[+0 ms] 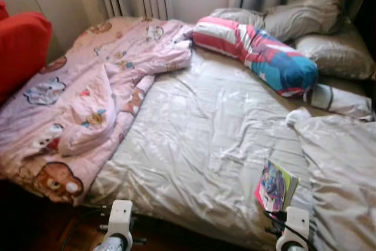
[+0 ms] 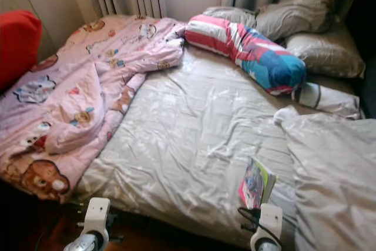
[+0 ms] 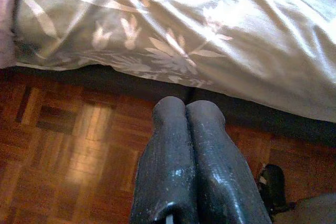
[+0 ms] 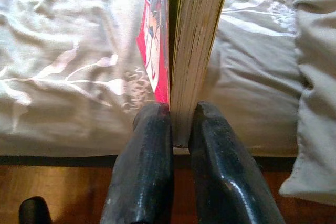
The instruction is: Clean up the room
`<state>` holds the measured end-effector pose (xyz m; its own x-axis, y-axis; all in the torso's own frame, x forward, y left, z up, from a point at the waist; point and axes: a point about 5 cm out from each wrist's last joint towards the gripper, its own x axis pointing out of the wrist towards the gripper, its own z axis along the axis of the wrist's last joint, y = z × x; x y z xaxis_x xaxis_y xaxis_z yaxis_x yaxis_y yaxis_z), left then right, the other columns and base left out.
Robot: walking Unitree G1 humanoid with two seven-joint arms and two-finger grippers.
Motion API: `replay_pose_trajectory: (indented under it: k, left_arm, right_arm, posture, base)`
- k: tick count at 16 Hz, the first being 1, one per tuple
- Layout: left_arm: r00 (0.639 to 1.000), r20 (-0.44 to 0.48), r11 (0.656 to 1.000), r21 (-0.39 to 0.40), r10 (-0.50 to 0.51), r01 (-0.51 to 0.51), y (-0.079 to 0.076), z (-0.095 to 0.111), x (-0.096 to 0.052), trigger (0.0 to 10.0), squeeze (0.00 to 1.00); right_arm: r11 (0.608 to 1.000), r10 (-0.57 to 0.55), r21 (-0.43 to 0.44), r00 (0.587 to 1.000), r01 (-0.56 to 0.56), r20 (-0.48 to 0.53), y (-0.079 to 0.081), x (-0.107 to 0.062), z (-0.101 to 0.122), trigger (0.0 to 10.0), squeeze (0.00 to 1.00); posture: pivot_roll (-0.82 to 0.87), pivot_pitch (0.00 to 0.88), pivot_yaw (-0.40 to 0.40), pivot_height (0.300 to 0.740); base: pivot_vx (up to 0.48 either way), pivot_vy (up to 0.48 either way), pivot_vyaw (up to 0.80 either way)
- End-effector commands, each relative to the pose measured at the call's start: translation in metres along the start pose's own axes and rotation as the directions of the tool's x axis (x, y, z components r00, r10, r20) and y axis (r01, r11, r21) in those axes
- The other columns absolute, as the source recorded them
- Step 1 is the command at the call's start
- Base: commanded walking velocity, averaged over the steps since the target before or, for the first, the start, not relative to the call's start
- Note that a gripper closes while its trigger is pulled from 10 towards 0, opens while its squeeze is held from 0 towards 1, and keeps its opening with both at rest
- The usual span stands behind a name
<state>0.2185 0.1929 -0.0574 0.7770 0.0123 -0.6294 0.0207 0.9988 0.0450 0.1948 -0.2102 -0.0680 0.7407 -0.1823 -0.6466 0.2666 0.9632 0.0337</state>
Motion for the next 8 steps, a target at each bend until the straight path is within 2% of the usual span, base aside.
replay_pose_trajectory:
  k: [1, 6, 8]
  left_arm:
    - [1.0, -0.013, 1.0, -0.009, 0.013, -0.013, 0.0038, -0.0023, -0.0008, 10.0, 0.0]
    - [1.0, -0.018, 1.0, -0.009, 0.013, -0.013, 0.0035, -0.0039, -0.0013, 10.0, 0.0]
    - [1.0, -0.021, 1.0, -0.011, 0.012, -0.012, 0.0035, -0.0047, -0.0016, 10.0, 0.0]
  right_arm:
    - [1.0, -0.006, 0.022, 0.999, 0.005, 0.037, -0.0005, 0.002, 0.008, 10.0, 0.0]
    - [1.0, -0.001, 0.014, 0.999, 0.001, 0.037, 0.0004, 0.0021, 0.0082, 10.0, 0.0]
    - [1.0, -0.004, 0.013, 0.999, 0.003, 0.045, 0.0006, 0.0022, 0.0091, 10.0, 0.0]
  posture:
    - [0.0, 0.094, -0.007, 0.74]
    - [0.0, 0.094, -0.009, 0.74]
    - [0.01, 0.093, -0.009, 0.74]
  base:
    - [0.0, 0.0, -0.77]
    - [0.0, 0.0, -0.75]
    - [0.0, 0.0, 0.0]
